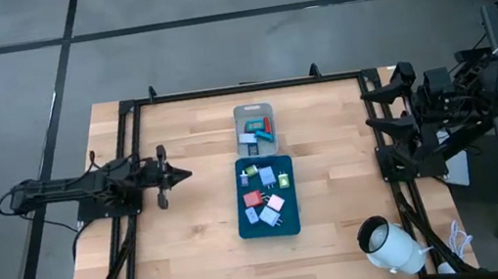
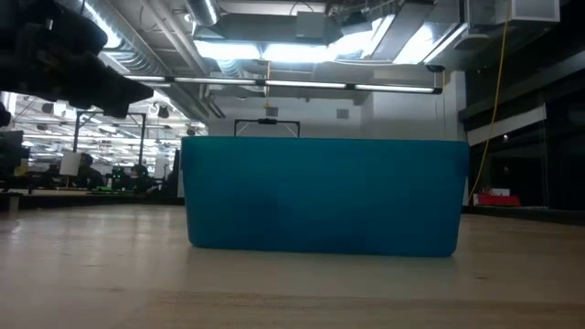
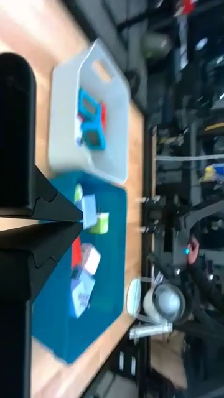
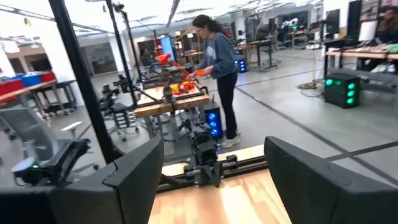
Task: Pick & Place Office items
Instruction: Return to Home Position
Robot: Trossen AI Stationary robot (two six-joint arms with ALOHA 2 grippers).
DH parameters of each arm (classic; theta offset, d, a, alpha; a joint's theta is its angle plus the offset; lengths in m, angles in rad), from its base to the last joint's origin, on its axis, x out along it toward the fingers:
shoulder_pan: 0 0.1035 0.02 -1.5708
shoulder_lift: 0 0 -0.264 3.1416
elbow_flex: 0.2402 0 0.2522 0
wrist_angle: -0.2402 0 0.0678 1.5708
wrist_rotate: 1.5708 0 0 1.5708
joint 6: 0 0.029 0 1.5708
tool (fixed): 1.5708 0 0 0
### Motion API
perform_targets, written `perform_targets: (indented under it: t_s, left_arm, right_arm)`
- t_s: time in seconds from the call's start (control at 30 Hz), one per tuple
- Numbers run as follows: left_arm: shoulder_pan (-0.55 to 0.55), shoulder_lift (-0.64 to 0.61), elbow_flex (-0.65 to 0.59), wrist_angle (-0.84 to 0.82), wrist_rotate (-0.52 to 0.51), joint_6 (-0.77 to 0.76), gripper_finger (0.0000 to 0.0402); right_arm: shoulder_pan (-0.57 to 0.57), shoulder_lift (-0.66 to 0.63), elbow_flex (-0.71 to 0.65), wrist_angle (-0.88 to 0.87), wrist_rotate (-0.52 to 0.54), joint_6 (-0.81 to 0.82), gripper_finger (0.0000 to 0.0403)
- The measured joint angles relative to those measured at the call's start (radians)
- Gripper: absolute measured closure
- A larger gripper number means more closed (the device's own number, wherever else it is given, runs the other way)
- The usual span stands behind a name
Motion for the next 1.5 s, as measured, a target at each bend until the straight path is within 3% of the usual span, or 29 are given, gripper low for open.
perform_targets:
  t_s: [0.23, 0.47, 0.53, 0.67, 0.8, 0.93, 1.23, 1.5]
  left_arm:
    - [0.004, 0.040, 0.000, 0.001, 0.058, -0.121, 0.0390]
    - [0.004, 0.040, 0.000, 0.001, 0.055, -0.136, 0.0395]
    - [0.004, 0.040, 0.000, 0.002, 0.054, -0.136, 0.0394]
    - [0.004, 0.040, 0.000, 0.002, 0.053, -0.137, 0.0391]
    - [0.004, 0.040, 0.000, 0.006, 0.052, -0.136, 0.0389]
    - [0.004, 0.040, 0.000, 0.010, 0.052, -0.137, 0.0393]
    - [0.004, 0.040, 0.000, 0.010, 0.052, -0.137, 0.0392]
    - [0.004, 0.040, 0.000, 0.010, 0.052, -0.137, 0.0392]
  right_arm:
    - [-0.038, -0.003, -0.007, -0.049, -0.061, 0.031, 0.0118]
    - [-0.313, 0.108, -0.056, -0.018, -0.341, -0.018, 0.0095]
    - [-0.386, 0.137, -0.068, 0.051, -0.481, -0.066, 0.0091]
    - [-0.537, 0.211, -0.116, 0.127, -0.876, -0.108, 0.0092]
    - [-0.614, 0.213, -0.188, 0.143, -1.088, -0.122, 0.0101]
    - [-0.662, 0.137, -0.378, 0.239, -1.302, -0.097, 0.0116]
    - [-0.693, -0.230, -0.924, 0.566, -1.264, 0.045, 0.0137]
    - [-0.692, -0.493, -1.270, 0.679, -1.105, 0.008, 0.0137]
